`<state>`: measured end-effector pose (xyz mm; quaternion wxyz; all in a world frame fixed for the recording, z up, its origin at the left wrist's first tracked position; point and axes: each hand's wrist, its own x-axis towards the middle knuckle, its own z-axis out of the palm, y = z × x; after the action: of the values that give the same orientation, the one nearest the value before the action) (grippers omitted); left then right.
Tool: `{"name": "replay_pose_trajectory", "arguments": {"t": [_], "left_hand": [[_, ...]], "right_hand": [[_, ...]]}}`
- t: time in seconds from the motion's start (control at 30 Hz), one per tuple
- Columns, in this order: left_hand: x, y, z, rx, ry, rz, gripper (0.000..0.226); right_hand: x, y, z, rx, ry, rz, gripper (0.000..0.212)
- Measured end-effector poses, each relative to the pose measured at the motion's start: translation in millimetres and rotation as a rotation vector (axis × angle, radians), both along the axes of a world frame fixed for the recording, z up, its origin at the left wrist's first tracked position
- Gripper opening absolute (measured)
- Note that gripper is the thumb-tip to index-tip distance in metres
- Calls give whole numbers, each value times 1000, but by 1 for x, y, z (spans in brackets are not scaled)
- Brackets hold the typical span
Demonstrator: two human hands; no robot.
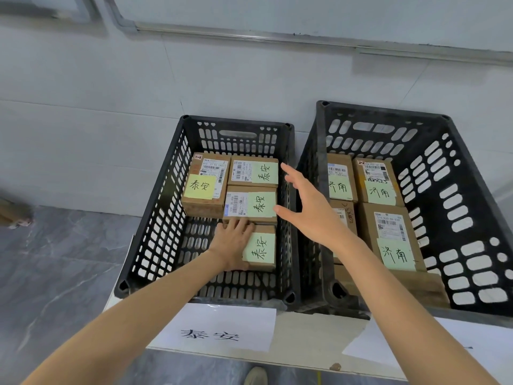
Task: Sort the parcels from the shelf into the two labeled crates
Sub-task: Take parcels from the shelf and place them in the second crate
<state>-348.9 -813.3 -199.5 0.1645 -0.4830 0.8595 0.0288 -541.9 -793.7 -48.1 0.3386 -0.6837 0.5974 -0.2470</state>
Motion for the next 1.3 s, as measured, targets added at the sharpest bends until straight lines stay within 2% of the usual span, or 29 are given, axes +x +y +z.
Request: {"name": "replay_pose_trajectory", "arguments": {"t": [0.13, 0.3, 0.47, 0.7, 0.9, 1.3], "left_hand": [[5, 0, 4, 2, -35, -28, 110], [19, -3, 23, -59, 73, 63, 88], [33, 2, 72, -169, 178, 190, 84], [52, 42, 156, -326, 313, 336, 80], [63, 132, 218, -448, 333, 384, 91], [90, 424, 296, -663, 280, 649, 79]], "right_hand": [[4, 0, -3, -59, 113, 47, 84], [7, 3, 1, -170, 362, 84, 83], [7, 11, 11, -245, 579, 82, 78], [7, 43, 41, -353, 736, 61, 74], [14, 100, 83, -453, 767, 90, 71], [69, 311, 150, -635, 639, 299, 71]]}}
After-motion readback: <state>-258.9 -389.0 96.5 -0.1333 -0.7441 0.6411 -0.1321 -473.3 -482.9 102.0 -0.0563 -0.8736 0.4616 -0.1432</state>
